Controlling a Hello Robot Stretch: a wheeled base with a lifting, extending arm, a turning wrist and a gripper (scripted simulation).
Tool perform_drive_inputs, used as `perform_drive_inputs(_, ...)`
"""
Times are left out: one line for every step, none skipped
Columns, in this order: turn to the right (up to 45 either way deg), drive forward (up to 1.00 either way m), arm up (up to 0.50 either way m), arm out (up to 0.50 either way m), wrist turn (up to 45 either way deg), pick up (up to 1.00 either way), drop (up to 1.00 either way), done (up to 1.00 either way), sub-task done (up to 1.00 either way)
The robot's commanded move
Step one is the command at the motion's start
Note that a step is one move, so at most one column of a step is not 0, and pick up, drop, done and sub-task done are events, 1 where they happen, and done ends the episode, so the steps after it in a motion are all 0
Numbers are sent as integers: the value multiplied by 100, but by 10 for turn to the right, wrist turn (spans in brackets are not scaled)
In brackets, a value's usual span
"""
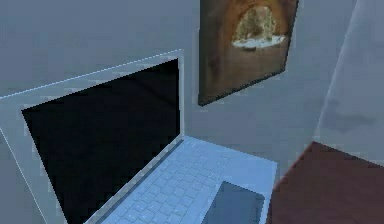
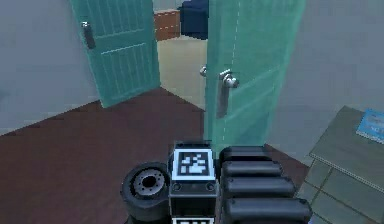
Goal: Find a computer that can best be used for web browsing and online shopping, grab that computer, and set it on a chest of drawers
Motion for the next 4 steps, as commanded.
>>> perform_drive_inputs(450,0,0,0,0,0,0,0,0)
perform_drive_inputs(180,0,0,0,0,0,0,0,0)
perform_drive_inputs(0,95,0,0,0,0,0,0,0)
perform_drive_inputs(240,0,0,0,0,0,0,0,0)
